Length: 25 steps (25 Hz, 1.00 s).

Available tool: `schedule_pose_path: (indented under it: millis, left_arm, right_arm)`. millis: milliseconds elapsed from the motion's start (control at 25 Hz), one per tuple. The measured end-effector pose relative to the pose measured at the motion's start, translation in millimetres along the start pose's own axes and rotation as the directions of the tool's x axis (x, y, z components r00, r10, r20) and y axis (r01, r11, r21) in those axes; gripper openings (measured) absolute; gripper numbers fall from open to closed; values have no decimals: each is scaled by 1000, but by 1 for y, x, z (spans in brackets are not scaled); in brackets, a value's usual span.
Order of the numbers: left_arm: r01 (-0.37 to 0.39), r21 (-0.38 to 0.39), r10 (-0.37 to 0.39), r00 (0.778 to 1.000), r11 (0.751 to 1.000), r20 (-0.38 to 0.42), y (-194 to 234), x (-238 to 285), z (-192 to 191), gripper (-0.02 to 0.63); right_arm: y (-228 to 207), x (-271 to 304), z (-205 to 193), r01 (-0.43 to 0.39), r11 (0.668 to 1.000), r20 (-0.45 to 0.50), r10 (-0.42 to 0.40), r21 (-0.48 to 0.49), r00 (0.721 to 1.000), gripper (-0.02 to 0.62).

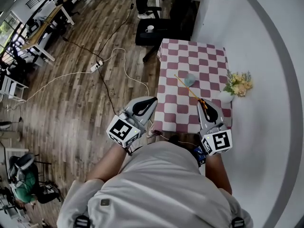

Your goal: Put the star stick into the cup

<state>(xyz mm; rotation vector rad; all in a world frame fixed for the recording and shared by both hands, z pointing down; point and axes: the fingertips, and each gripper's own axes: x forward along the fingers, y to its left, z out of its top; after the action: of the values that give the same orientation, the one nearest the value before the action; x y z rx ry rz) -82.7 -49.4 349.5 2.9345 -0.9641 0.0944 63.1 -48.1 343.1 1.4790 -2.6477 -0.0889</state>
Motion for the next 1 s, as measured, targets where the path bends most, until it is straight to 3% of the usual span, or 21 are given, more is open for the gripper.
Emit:
schedule_pose_path:
  millis: [200,520,1000]
  left_arm:
    - [-27,21,27,1000,999,-5,0,33,2,2]
    - [-59,-18,58,997,998,-49,-2,58,-18,1]
    - [27,-35,-29,997,999,-65,27,104,-24,1]
  right_arm:
    - [-40,8,-11,-28,1000,7,28,11,1000,29]
    - [-76,17,-24,-58,998,-13,59,35,998,28]
    - [-113,36,-41,19,997,-55,-15,76,998,29]
